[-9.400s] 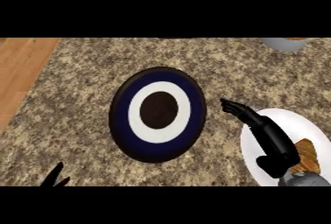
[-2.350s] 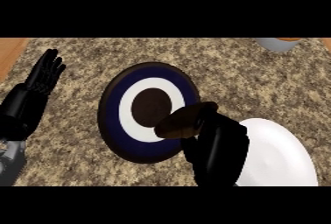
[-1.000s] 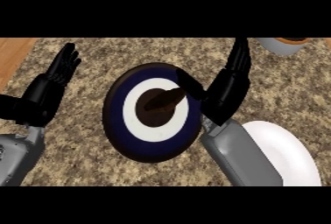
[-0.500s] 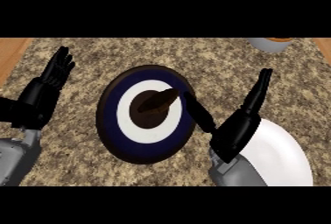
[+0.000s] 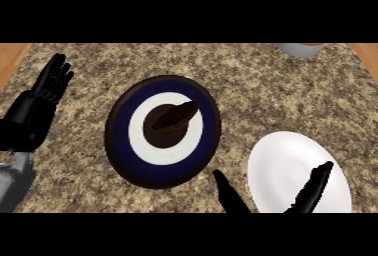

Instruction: Pick the croissant from the plate and place it in the plate

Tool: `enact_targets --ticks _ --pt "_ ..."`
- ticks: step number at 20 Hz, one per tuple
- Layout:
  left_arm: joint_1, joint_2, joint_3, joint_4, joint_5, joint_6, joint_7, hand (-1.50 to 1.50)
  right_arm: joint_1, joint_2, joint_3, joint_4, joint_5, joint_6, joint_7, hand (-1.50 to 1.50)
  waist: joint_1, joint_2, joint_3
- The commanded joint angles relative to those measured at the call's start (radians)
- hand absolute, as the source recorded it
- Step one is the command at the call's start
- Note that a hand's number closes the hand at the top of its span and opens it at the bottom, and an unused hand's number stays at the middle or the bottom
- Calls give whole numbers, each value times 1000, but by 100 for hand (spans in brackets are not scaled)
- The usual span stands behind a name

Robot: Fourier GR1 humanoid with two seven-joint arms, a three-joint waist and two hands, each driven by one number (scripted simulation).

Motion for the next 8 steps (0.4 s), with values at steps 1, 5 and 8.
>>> enact_targets --ticks 1,5,8 --pt "52 -15 12 33 -7 -23 -59 0 248 2 124 -55 115 -188 54 -150 -8 4 0" --pt "-6 -48 3 19 -36 8 -15 0 338 2 159 -106 140 -196 1 -150 -4 6 0" --pt "-27 -19 30 13 -25 -5 26 0 443 2 144 -46 175 -257 -24 -150 -9 5 0"
